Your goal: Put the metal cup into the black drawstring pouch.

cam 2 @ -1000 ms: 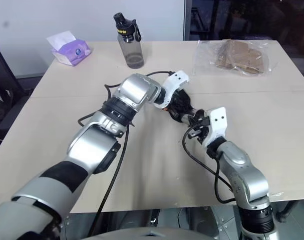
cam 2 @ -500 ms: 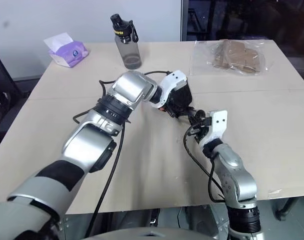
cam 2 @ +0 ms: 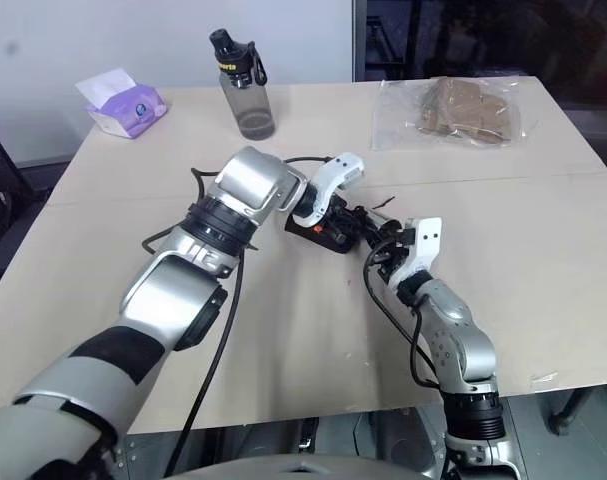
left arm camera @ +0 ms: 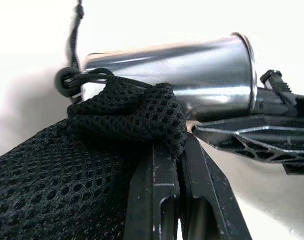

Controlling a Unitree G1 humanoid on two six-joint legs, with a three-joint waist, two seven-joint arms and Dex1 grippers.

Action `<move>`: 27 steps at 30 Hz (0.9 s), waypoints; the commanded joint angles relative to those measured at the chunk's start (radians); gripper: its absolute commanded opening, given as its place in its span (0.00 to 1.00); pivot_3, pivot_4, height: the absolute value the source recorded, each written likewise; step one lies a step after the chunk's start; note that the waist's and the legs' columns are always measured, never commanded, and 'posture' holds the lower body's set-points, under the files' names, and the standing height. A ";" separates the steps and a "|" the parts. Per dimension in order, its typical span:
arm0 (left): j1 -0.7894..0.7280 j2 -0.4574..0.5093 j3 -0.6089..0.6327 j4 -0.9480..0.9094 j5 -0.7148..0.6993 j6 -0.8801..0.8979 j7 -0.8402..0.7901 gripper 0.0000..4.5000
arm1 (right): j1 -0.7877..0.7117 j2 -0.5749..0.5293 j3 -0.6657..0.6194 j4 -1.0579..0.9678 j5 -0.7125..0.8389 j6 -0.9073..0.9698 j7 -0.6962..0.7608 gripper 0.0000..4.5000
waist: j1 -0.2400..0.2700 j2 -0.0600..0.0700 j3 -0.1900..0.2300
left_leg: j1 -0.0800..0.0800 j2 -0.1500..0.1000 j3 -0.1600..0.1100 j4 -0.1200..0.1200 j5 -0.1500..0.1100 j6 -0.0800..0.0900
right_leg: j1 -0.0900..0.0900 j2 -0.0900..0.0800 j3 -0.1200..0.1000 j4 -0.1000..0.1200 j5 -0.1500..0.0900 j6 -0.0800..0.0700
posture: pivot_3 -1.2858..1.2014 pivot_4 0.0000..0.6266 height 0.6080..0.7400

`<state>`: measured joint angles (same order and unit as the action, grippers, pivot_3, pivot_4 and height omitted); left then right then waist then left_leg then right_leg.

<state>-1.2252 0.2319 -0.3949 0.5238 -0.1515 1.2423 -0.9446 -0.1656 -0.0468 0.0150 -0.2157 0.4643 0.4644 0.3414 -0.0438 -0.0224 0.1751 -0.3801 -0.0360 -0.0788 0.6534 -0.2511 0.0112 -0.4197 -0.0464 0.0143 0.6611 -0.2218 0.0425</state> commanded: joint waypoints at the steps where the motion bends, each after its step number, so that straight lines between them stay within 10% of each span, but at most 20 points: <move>1: 0.018 0.031 -0.002 -0.087 -0.017 0.014 0.006 0.00 | 0.009 0.020 -0.026 -0.036 0.059 0.001 0.008 0.03 | 0.000 0.000 0.000 | 0.000 0.000 0.000 0.000 0.000 0.000 | 0.000 0.000 0.000 0.000 0.000 0.000 | 0.52 0.24 1.00; 12: 0.057 0.173 -0.084 -0.034 0.060 -0.039 0.063 0.00 | 0.163 -0.047 -0.186 -0.276 0.381 0.121 0.027 0.03 | 0.003 0.000 0.000 | -0.002 0.000 0.000 0.000 0.000 0.000 | -0.002 0.000 0.001 0.000 0.000 0.000 | 0.52 0.24 1.00; 27: 0.048 0.174 -0.036 -0.074 0.003 0.006 0.047 0.00 | -0.012 0.027 0.044 -0.005 0.223 0.040 0.092 0.03 | 0.004 0.000 0.000 | -0.003 0.000 0.000 0.000 0.000 0.000 | -0.003 -0.001 0.000 -0.001 0.000 0.000 | 0.52 0.24 1.00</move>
<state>-1.1623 0.3980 -0.4604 0.4888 -0.1406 1.2382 -0.8933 -0.1668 -0.0234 0.0490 -0.2367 0.7083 0.5376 0.4099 -0.0396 -0.0224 0.1752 -0.3830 -0.0364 -0.0787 0.6531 -0.2511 0.0112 -0.4222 -0.0471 0.0143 0.6606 -0.2218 0.0425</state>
